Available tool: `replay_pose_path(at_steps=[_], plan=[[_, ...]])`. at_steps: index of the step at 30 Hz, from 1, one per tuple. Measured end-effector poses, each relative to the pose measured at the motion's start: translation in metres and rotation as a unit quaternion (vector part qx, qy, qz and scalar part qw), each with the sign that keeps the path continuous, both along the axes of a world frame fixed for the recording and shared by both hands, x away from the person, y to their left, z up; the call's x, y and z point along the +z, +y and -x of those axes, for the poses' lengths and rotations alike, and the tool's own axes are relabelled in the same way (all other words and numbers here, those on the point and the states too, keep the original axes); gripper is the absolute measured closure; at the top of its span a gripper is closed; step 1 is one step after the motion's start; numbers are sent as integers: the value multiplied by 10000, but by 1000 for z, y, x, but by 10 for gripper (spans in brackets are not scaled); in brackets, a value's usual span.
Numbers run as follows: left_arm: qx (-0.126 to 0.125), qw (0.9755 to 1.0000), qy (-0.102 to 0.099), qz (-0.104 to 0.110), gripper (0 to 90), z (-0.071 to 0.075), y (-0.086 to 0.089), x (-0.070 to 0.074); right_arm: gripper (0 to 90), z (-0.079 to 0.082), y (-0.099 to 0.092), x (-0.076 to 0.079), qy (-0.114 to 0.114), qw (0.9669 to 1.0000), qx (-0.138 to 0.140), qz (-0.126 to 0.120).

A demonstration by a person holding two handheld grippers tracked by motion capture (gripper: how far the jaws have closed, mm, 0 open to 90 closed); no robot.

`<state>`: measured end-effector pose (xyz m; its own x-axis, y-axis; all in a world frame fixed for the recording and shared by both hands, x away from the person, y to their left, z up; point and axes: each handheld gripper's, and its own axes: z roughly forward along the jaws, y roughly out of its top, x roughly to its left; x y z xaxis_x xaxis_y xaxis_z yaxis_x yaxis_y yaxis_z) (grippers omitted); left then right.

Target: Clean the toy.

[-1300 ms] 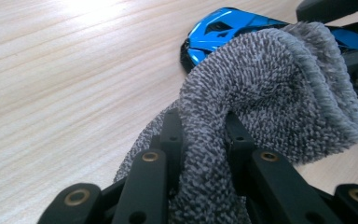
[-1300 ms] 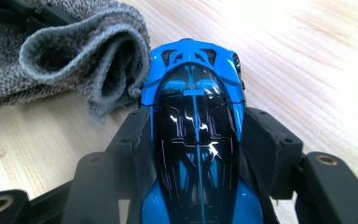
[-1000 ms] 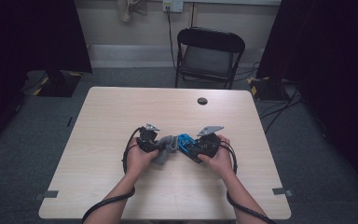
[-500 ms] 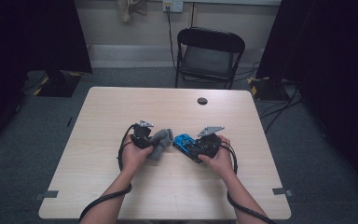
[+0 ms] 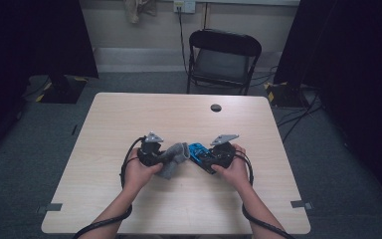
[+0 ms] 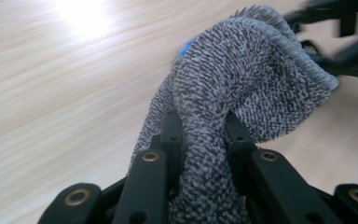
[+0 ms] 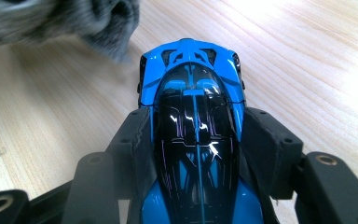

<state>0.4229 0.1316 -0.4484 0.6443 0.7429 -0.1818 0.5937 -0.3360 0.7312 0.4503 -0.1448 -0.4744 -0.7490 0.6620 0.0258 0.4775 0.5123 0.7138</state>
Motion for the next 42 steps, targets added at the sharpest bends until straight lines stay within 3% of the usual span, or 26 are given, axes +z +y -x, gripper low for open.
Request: replay_pose_path(at_steps=[2, 8, 11, 15, 32, 38, 42], plan=[[-241, 9997, -38, 76, 748, 12, -11, 2, 437, 0, 0, 0, 0, 10000, -2, -13], [-674, 9976, -2, 136, 748, 32, -30, -1, 437, -1, 1, 1, 32, 10000, 4, 18], [-900, 9958, 52, 185, 748, 41, -42, -4, 437, -1, 1, 1, 31, 10000, 0, 21], [-1276, 9912, 215, 281, 748, 52, -61, -15, 437, -1, 1, 1, 57, 10000, 17, 53], [-1856, 9808, 469, 378, 748, 66, -103, -31, 437, -2, 1, 2, 61, 10000, 18, 68], [-1840, 9814, 446, 310, 747, 58, -112, -31, 437, -1, 1, 1, 55, 10000, 14, 63], [-1636, 9850, 443, 329, 747, 49, -112, -33, 437, -1, 1, 1, 42, 10000, 14, 39]])
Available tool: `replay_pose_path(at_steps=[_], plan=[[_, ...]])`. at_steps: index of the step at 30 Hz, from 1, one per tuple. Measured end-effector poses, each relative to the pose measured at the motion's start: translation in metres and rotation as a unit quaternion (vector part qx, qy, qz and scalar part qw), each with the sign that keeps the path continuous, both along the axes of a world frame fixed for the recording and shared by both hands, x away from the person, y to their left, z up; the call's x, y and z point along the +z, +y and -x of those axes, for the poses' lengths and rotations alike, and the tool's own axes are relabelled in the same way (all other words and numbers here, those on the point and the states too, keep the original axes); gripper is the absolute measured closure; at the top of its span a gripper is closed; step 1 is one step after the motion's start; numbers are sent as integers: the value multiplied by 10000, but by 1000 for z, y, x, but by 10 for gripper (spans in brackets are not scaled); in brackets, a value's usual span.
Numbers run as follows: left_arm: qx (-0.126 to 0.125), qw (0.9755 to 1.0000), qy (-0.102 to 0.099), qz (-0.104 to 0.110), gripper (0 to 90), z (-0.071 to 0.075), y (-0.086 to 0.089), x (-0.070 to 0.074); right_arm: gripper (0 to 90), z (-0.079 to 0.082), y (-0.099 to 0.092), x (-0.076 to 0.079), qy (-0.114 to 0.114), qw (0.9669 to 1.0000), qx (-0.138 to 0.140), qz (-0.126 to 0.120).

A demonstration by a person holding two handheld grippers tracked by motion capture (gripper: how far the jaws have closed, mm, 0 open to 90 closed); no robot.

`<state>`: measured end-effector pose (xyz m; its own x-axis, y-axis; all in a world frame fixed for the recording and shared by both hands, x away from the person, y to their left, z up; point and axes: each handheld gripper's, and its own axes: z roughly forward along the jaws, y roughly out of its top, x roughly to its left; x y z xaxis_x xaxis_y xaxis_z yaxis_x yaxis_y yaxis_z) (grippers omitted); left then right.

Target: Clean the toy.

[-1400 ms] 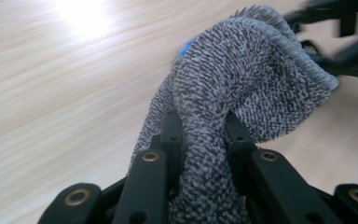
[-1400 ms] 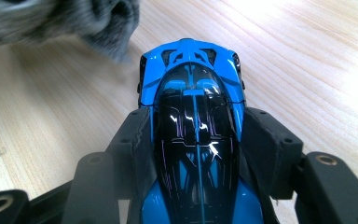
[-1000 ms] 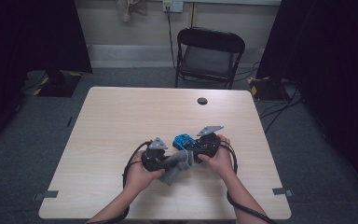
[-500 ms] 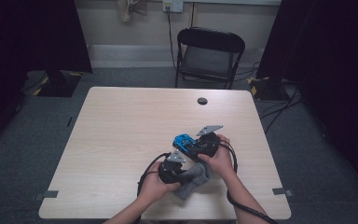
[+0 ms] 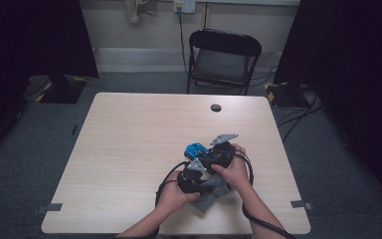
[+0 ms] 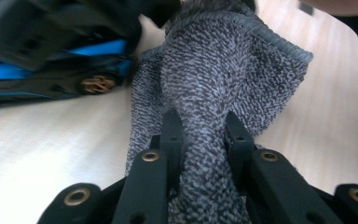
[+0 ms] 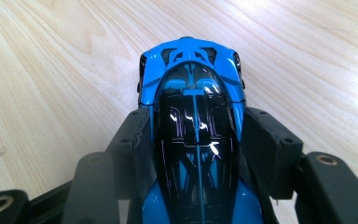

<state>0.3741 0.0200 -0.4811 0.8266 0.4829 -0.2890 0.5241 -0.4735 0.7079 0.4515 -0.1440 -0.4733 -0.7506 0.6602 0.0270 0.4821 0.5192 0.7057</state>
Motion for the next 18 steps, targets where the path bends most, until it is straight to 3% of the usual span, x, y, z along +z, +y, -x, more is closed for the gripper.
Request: replay_pose_path(at_steps=[11, 18], plan=[[459, 9988, -49, -145, 746, -20, 16, -2, 437, 1, -1, 0, -12, 10000, -3, -23], [648, 9978, -23, -118, 746, -28, 26, -2, 437, 1, -1, -1, -20, 10000, -8, -27]])
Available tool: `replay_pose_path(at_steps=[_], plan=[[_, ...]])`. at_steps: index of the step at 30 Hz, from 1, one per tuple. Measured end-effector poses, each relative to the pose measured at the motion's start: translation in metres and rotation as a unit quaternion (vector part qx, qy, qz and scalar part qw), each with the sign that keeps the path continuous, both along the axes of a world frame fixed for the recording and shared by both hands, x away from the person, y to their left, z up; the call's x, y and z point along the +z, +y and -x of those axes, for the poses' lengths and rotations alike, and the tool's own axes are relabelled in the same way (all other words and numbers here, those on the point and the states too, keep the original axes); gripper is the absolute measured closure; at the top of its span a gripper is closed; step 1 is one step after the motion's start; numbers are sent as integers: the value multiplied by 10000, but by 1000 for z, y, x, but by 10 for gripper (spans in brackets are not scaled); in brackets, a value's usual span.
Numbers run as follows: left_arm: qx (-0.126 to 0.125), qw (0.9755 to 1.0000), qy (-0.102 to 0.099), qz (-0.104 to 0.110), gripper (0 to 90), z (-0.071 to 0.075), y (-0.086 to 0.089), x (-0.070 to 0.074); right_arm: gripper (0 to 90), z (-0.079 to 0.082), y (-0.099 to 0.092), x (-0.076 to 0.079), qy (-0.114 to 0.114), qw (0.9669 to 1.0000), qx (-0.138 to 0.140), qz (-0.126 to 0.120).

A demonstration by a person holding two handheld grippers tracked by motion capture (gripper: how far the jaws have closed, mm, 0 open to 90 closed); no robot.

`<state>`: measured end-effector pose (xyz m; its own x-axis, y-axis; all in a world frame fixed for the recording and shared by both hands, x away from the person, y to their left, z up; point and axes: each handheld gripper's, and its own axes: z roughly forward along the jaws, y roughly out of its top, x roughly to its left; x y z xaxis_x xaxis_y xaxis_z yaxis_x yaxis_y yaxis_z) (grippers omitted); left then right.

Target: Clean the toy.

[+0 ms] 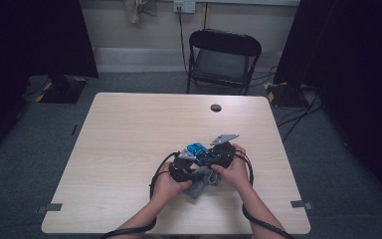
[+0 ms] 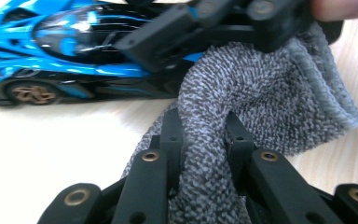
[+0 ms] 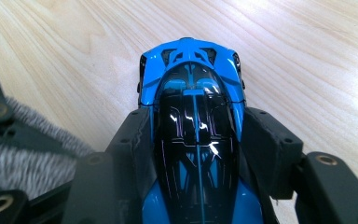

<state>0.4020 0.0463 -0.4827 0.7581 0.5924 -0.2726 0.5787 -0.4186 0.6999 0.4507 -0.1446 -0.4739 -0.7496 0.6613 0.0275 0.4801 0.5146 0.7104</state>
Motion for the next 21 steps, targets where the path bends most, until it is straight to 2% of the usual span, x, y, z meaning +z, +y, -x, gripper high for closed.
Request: replay_pose_path(at_steps=[14, 21], plan=[[217, 9997, -2, -66, 747, -7, 16, 1, 437, 1, 0, 0, -12, 10000, -15, -6], [606, 9981, 44, 42, 747, -14, 36, -1, 437, 1, -1, -1, -31, 10000, -2, -32]])
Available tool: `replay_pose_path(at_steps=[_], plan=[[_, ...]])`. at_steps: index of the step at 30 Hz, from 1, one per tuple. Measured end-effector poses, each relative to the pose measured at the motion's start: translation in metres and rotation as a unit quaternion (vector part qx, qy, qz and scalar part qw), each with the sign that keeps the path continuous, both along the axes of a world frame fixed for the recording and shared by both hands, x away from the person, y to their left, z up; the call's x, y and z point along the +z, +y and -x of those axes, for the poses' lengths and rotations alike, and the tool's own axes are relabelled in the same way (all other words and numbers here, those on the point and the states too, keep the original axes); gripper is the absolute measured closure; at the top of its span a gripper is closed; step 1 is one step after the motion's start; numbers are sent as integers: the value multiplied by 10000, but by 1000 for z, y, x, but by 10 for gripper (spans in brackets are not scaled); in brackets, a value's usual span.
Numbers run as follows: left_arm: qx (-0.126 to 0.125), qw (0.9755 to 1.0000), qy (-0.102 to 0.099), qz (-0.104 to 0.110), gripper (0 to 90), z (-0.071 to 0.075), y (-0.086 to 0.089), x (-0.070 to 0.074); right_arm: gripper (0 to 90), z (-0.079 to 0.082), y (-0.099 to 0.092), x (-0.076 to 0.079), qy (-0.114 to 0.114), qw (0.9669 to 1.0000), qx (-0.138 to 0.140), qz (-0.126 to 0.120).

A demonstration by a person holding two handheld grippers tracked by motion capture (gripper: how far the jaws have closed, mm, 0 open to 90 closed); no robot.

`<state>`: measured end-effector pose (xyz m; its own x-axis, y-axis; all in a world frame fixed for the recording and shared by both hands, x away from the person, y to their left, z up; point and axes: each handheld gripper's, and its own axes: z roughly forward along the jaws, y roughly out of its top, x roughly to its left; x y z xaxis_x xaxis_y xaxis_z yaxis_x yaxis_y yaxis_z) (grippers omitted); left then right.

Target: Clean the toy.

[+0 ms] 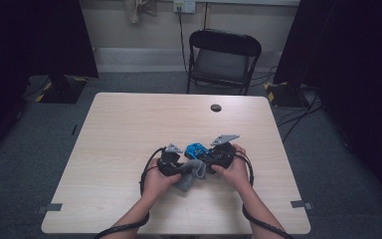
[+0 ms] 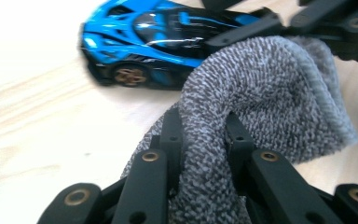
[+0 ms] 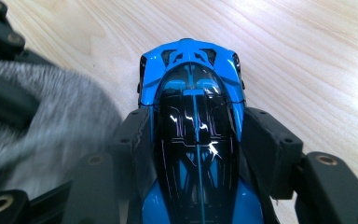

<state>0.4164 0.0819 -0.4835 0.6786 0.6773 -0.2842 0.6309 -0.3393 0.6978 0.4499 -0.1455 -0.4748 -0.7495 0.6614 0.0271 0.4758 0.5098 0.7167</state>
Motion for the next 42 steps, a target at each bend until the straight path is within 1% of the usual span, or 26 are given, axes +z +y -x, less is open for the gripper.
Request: replay_pose_path(at_steps=[10, 17, 23, 24, 26, 28, 32, 33, 37, 39, 42], plan=[[265, 9996, -6, -109, 747, -14, 13, 2, 437, 0, 0, 0, -6, 10000, -1, -9], [375, 9990, -30, -230, 747, -22, 20, 4, 437, 1, 0, -1, -23, 10000, -6, -22], [536, 9983, -29, -237, 747, -28, 25, 5, 437, 1, 0, -1, -25, 10000, -18, -26], [555, 9982, -23, -227, 747, -29, 26, 5, 437, 1, 0, -1, -27, 10000, -14, -21], [677, 9976, 6, -161, 747, -31, 29, 4, 437, 1, 0, -1, -27, 10000, -15, -22], [719, 9973, 14, -154, 747, -33, 31, 4, 437, 1, 0, -1, -30, 10000, -19, -24], [807, 9964, -62, -246, 747, -34, 36, 6, 437, 1, -1, -1, -34, 10000, -22, -28], [851, 9961, -62, -219, 747, -34, 37, 6, 437, 1, -1, -1, -33, 10000, -21, -27], [917, 9954, -90, -272, 747, -34, 45, 9, 437, 1, -1, -1, -25, 10000, -23, -27], [950, 9952, -99, -206, 747, -33, 50, 12, 437, 1, -1, -1, -28, 10000, -22, -23], [897, 9958, -104, -131, 749, -30, 56, 19, 437, 2, -1, -1, -40, 10000, -18, -39]])
